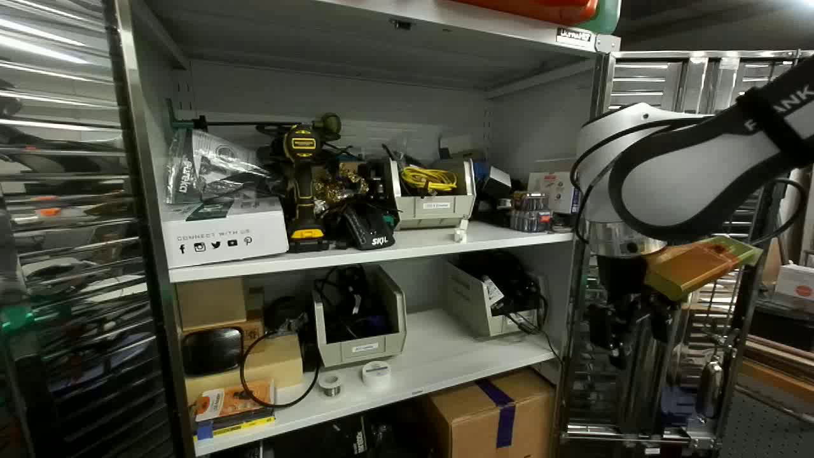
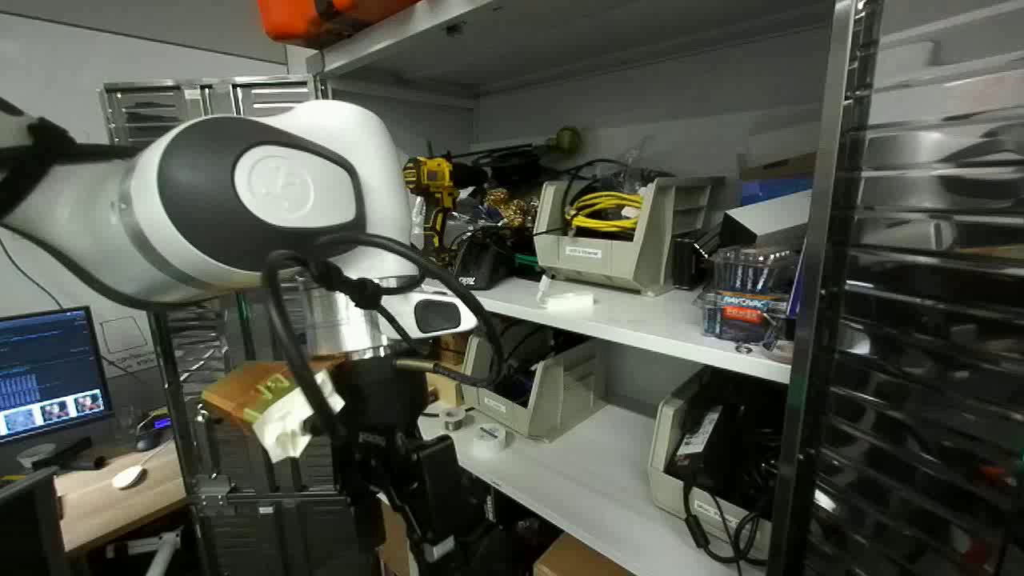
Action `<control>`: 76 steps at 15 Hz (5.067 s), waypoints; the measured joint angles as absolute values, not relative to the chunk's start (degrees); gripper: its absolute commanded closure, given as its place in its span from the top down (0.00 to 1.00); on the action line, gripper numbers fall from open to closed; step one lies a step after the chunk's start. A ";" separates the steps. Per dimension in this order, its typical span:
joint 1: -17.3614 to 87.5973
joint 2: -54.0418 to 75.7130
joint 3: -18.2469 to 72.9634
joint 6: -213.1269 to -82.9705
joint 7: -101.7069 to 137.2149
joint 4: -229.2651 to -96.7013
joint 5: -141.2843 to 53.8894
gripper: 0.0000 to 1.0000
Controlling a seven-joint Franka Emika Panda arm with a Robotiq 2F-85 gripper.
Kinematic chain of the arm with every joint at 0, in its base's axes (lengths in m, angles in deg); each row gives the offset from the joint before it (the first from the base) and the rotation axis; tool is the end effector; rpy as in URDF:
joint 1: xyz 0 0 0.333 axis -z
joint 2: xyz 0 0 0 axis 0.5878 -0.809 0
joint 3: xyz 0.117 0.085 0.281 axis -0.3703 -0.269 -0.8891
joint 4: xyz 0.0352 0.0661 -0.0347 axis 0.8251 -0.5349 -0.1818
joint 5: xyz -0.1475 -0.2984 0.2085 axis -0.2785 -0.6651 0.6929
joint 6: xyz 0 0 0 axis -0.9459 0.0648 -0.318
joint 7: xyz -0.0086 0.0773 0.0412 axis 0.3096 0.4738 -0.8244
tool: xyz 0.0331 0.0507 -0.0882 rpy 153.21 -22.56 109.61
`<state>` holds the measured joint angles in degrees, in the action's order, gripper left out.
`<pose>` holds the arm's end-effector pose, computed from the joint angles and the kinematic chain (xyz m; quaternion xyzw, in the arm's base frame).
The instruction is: Put the white cable in the storage box
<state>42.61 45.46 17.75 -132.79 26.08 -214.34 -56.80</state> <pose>0.4164 -0.0211 0.3877 0.9884 -0.0481 -0.0424 0.1378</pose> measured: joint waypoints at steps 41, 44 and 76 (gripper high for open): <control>35.71 6.24 22.59 -123.50 41.98 -149.39 -46.01 1.00; 35.40 1.33 23.04 -120.21 42.04 -143.17 -45.56 1.00; 27.16 19.68 25.54 -148.00 65.58 -172.00 -83.93 0.11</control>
